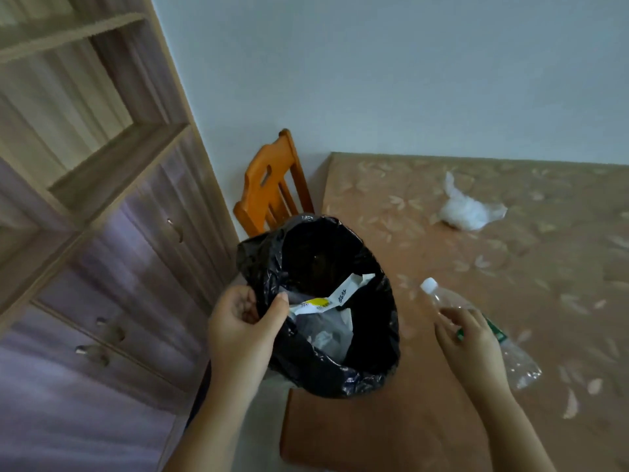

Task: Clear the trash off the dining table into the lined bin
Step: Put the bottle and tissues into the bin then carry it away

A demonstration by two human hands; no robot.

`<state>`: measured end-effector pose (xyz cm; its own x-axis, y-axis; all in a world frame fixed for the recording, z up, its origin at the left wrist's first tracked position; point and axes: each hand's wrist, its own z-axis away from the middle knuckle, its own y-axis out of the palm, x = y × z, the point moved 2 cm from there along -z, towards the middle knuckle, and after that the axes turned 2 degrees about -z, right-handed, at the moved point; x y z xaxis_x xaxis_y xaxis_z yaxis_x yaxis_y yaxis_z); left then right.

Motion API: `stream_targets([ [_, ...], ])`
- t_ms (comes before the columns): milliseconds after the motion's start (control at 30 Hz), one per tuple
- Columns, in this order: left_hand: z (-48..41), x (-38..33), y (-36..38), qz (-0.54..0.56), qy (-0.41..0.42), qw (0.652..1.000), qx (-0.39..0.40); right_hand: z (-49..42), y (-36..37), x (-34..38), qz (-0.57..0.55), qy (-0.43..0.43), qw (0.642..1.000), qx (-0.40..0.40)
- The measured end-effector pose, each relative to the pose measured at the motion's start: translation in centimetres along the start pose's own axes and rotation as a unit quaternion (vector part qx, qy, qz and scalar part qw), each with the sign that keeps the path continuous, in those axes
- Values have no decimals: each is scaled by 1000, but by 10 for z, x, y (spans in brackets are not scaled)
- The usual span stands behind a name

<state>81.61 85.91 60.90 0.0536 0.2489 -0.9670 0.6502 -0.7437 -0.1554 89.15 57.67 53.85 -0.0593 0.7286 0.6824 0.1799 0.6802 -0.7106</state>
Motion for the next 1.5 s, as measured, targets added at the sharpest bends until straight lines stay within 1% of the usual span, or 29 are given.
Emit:
stream_targets([
  [100, -14, 2, 29, 17, 6, 1000, 20, -13, -10, -31, 5, 55, 998, -22],
  [267, -28, 6, 68, 17, 5, 998, 52, -24, -26, -78, 65, 126, 989, -51],
  [433, -28, 0, 100, 11, 13, 993, 114, -18, -35, -110, 56, 193, 979, -35],
  [567, -27, -13, 117, 26, 11, 989, 147, -8, -32, -120, 45, 254, 966, 1],
  [633, -27, -16, 121, 24, 7, 986, 164, -2, -29, -123, 39, 271, 962, 9],
  [800, -31, -17, 120, 31, -1, 983, 180, 12, -15, -126, -3, 303, 953, -3],
  [900, -32, -10, 116, 38, -5, 983, 178, 21, -7, -125, -31, 308, 950, -31],
  [1000, -34, -4, 106, 39, -7, 984, 171, 30, -3, -120, -66, 320, 942, -77],
  [1100, -40, -3, 98, 40, 10, 984, 176, 33, -1, -109, -103, 326, 932, -123],
  [1233, -51, 2, 90, 49, -8, 985, 165, 26, -5, -79, -172, 284, 928, -167],
  [1333, -56, 3, 87, 52, -22, 986, 157, 15, -15, -47, -239, 230, 930, -157],
  [1500, -65, 1, 86, 53, -39, 987, 148, -1, -31, -4, -348, 144, 923, -72],
])
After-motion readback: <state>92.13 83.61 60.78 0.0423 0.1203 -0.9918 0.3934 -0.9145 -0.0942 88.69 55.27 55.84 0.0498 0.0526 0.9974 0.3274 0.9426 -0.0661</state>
